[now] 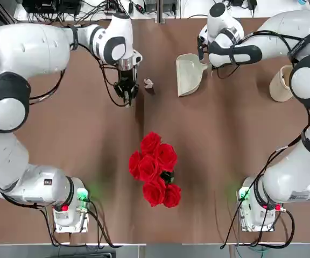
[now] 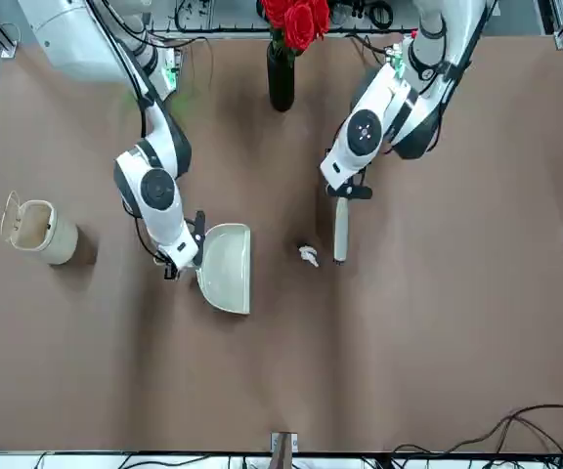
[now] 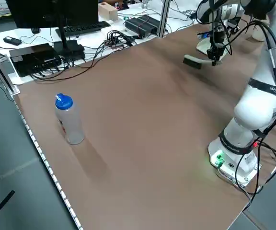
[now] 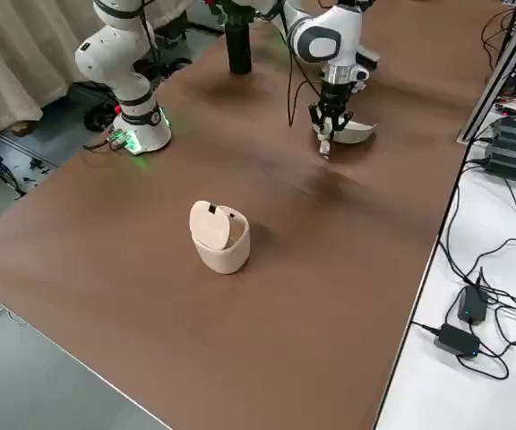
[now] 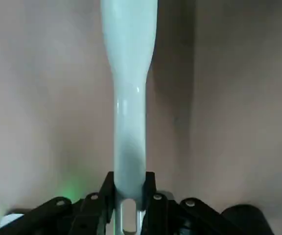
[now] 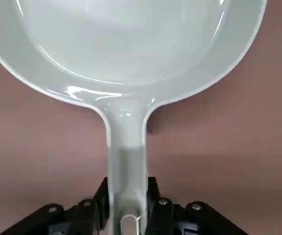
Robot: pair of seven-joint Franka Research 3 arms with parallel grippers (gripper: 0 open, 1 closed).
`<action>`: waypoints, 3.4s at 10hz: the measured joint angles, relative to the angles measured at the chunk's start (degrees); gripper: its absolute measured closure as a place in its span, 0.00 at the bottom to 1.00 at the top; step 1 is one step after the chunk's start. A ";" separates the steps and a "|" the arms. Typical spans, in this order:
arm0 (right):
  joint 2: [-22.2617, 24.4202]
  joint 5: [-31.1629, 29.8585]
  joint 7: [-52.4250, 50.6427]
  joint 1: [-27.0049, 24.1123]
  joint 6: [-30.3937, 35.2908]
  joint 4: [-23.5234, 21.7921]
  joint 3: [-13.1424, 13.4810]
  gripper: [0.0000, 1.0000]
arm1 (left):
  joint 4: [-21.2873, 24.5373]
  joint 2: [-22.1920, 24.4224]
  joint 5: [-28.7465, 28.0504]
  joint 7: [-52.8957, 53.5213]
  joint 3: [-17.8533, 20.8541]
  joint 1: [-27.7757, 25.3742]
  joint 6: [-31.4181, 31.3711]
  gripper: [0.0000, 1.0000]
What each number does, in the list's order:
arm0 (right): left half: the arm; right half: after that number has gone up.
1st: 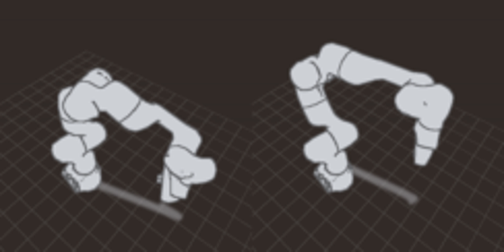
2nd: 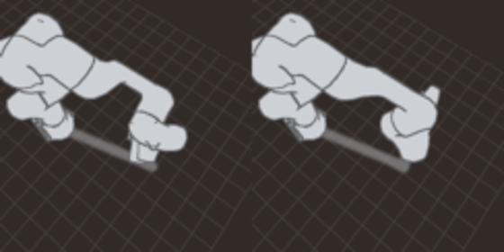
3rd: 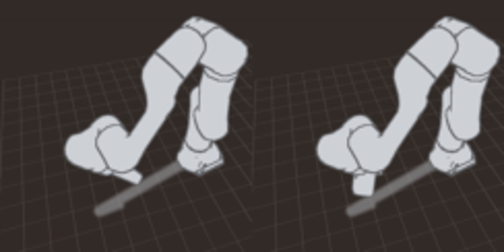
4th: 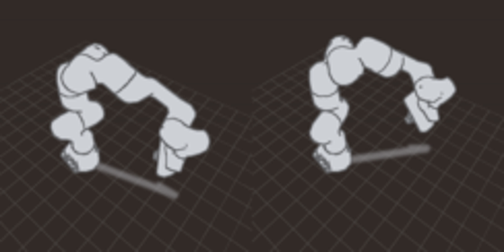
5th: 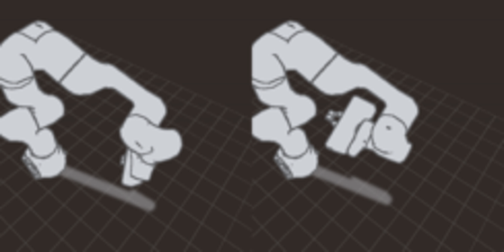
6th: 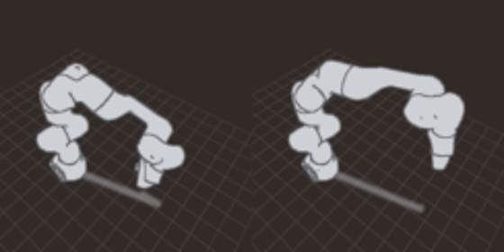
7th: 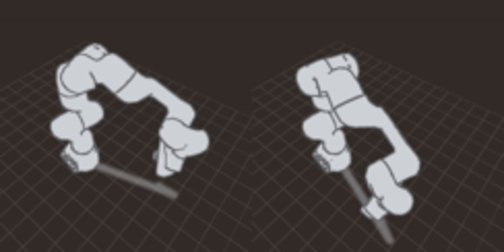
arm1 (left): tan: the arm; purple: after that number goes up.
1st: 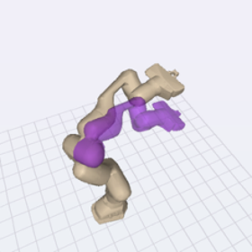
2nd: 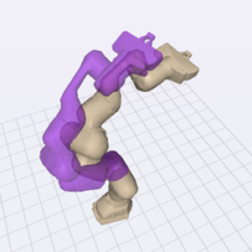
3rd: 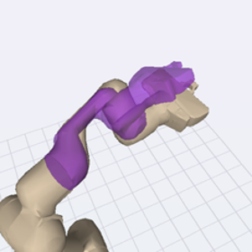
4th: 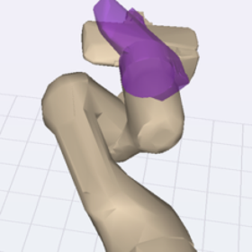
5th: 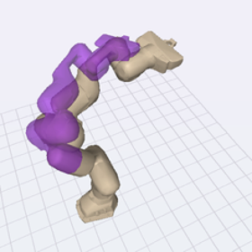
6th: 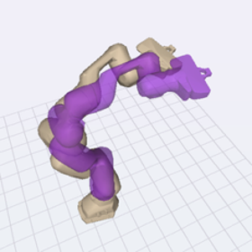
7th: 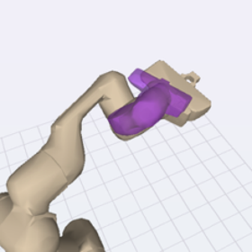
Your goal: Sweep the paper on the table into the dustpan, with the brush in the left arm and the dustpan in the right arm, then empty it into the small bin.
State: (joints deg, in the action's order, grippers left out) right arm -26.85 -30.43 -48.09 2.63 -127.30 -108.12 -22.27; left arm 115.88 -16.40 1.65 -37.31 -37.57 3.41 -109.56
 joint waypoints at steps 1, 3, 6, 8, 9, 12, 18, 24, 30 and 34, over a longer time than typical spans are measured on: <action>-0.78 -0.02 0.57 0.49 0.01 0.63 -0.26 0.67 | -0.07 -1.20 -0.77 -1.85 0.00 0.50 -0.49 0.73; -1.94 -2.27 3.57 0.97 1.81 1.60 -1.36 0.67 | -0.31 -2.56 -0.95 -4.30 0.01 1.92 -1.92 0.73; -2.71 -5.15 7.15 1.11 4.93 2.99 -3.44 0.67 | -0.35 -4.88 -2.37 -9.81 0.03 5.39 -5.99 0.73; -3.17 -5.57 7.20 1.11 4.99 3.29 -3.46 0.67 | -0.52 -7.10 -3.64 -12.18 0.03 6.55 -7.59 0.73; -3.47 -5.76 7.30 1.11 4.99 3.37 -3.45 0.67 | -0.92 -7.74 -4.12 -12.83 0.05 6.85 -7.66 0.73; -4.01 -6.69 7.71 1.12 4.96 3.41 -3.47 0.67 | -5.27 -10.36 -4.95 -17.15 0.14 8.44 -7.89 0.73; -4.90 -7.87 8.27 1.23 4.84 3.60 -3.54 0.67 | -12.37 -16.67 -7.57 -23.91 0.52 14.41 -8.93 0.73; -4.95 -7.94 8.38 1.50 4.83 3.64 -3.56 0.67 | -20.78 -20.88 -7.60 -26.09 6.37 23.88 -8.98 0.73; -5.00 -7.94 8.41 1.50 4.82 3.67 -3.56 0.67 | -23.88 -22.74 -7.60 -26.81 10.06 28.10 -8.98 0.73; -5.02 -7.95 8.42 1.50 4.82 3.67 -3.56 0.67 | -25.01 -22.81 -7.60 -26.81 10.06 28.51 -10.44 0.73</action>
State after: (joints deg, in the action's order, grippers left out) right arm -31.86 -38.38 -39.68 4.13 -122.48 -104.45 -25.83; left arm 90.87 -39.22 -5.96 -64.13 -27.52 31.92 -120.00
